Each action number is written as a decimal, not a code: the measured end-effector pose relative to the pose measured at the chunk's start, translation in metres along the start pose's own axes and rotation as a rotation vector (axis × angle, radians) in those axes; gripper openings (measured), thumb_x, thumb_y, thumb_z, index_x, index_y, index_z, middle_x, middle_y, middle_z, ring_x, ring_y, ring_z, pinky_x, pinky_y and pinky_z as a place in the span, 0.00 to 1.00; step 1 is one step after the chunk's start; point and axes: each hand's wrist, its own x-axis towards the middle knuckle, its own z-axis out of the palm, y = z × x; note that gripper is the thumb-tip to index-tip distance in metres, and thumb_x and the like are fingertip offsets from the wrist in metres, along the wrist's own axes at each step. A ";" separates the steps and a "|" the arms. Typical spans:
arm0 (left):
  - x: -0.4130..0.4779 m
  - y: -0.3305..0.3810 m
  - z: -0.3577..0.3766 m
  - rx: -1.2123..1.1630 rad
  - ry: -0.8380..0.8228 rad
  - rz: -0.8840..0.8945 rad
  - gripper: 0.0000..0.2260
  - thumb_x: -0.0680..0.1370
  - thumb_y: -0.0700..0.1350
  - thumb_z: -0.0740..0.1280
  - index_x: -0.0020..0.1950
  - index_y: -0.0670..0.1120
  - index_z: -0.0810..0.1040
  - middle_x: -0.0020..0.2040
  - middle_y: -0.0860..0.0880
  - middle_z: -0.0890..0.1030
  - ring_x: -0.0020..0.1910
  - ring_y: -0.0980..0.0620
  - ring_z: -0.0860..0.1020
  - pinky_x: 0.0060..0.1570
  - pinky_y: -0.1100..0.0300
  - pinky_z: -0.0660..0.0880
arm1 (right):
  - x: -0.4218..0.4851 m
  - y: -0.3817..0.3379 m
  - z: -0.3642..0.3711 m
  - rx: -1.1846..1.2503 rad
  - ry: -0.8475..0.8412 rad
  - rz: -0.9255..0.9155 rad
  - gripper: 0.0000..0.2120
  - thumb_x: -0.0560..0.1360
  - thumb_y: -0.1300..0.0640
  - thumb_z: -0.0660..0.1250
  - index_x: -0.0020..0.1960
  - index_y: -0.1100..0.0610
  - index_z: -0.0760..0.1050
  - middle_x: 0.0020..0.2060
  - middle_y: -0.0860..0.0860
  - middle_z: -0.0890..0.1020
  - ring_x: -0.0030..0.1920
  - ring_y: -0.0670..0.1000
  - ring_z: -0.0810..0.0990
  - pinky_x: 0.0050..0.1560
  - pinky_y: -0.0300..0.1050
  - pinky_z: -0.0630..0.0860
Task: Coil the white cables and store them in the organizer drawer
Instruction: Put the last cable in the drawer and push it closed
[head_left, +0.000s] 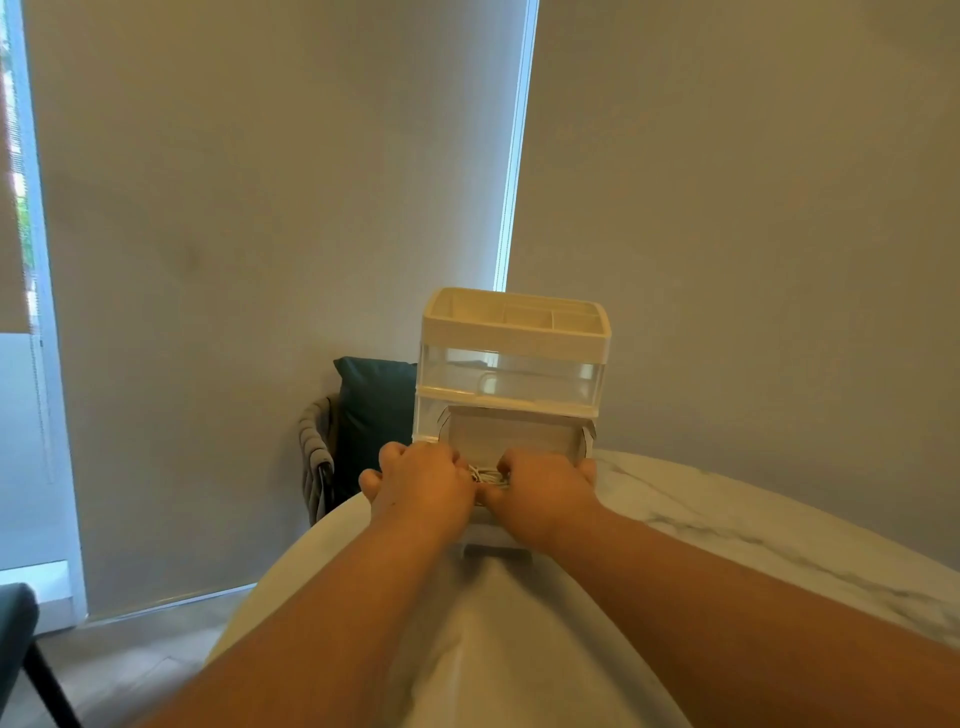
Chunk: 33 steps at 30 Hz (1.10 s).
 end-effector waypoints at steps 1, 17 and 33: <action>0.000 0.002 0.000 0.068 0.012 0.011 0.11 0.82 0.54 0.59 0.61 0.58 0.77 0.62 0.51 0.73 0.63 0.47 0.64 0.61 0.47 0.61 | 0.002 0.000 0.002 -0.018 -0.021 0.004 0.20 0.77 0.34 0.56 0.54 0.47 0.76 0.47 0.49 0.81 0.53 0.53 0.76 0.61 0.55 0.62; 0.019 -0.003 0.011 0.269 -0.061 0.106 0.13 0.80 0.55 0.66 0.64 0.59 0.78 0.60 0.50 0.78 0.60 0.48 0.70 0.62 0.47 0.64 | -0.004 -0.001 -0.001 -0.253 -0.207 -0.157 0.22 0.83 0.48 0.46 0.62 0.52 0.76 0.60 0.55 0.75 0.64 0.59 0.65 0.65 0.62 0.58; 0.013 -0.005 0.006 0.180 0.001 0.199 0.12 0.81 0.54 0.63 0.64 0.57 0.78 0.58 0.51 0.80 0.58 0.50 0.76 0.63 0.48 0.67 | -0.003 0.007 0.006 -0.134 -0.109 -0.192 0.25 0.81 0.42 0.44 0.49 0.50 0.78 0.44 0.51 0.80 0.50 0.54 0.74 0.64 0.58 0.61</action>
